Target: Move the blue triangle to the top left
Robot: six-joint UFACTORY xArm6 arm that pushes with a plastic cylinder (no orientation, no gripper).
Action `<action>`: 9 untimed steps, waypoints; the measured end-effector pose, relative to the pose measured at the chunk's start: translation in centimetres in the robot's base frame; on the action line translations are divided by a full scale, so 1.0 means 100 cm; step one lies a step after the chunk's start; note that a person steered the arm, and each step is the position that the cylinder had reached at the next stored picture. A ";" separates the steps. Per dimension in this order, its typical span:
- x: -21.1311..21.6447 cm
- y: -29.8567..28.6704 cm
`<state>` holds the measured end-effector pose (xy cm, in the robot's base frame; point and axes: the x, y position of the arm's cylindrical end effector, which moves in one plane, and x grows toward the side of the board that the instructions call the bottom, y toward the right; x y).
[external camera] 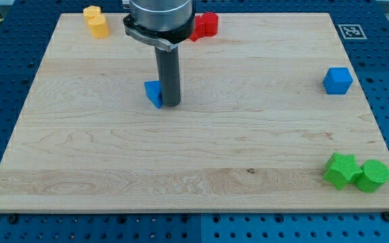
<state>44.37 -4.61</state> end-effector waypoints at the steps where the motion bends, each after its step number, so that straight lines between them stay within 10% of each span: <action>1: 0.026 -0.003; 9: -0.155 -0.084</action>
<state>28.91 -12.99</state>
